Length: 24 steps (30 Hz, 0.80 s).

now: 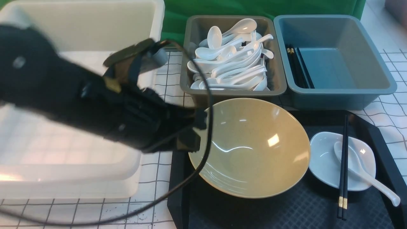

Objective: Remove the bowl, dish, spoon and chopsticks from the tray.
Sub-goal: Use the left arm to grab the yellow noodle bowl on the left

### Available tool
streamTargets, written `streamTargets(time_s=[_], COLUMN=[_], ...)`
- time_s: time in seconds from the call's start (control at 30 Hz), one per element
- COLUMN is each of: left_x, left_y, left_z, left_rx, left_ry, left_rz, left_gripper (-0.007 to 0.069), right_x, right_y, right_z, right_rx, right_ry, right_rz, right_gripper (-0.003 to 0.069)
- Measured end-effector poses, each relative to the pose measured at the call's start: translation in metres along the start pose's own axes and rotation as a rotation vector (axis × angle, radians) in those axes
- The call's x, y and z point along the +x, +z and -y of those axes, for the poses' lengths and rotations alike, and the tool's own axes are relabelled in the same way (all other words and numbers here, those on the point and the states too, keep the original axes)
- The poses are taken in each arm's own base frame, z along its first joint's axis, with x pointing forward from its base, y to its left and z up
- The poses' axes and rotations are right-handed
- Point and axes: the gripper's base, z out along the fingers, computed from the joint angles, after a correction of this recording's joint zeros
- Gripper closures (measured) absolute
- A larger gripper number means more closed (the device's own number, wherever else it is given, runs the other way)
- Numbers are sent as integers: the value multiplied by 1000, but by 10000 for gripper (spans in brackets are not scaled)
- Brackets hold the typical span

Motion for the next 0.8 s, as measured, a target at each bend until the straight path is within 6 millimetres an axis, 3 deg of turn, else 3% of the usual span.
streamTargets(time_s=[0.17, 0.2, 0.33, 0.43, 0.6, 0.7, 0.8], left_x=[-23, -23, -15, -7, -5, -5, -5], left_y=[28, 28, 65, 81, 88, 89, 90], left_z=[7, 7, 30, 45, 53, 57, 62], left_rx=[-70, -70, -115, -129, -94, -29, 44], left_ry=[24, 24, 135, 208, 309, 459, 567], left_rz=[-137, -137, -253, -294, -302, -306, -293], left_gripper=[625, 625, 625, 625, 624, 620, 567], right_x=[-12, -12, -12, -12, -12, -12, -13], right_y=[-10, -10, -11, -11, -11, -11, -11], right_z=[-3, -3, -4, -4, -4, -4, -4], right_rx=[-4, -4, -10, -14, -15, -16, -16], right_ry=[-87, -87, -125, -139, -166, -178, -193], right_rz=[25, 25, 30, 27, 25, 26, 34], right_gripper=[632, 632, 632, 630, 624, 622, 621])
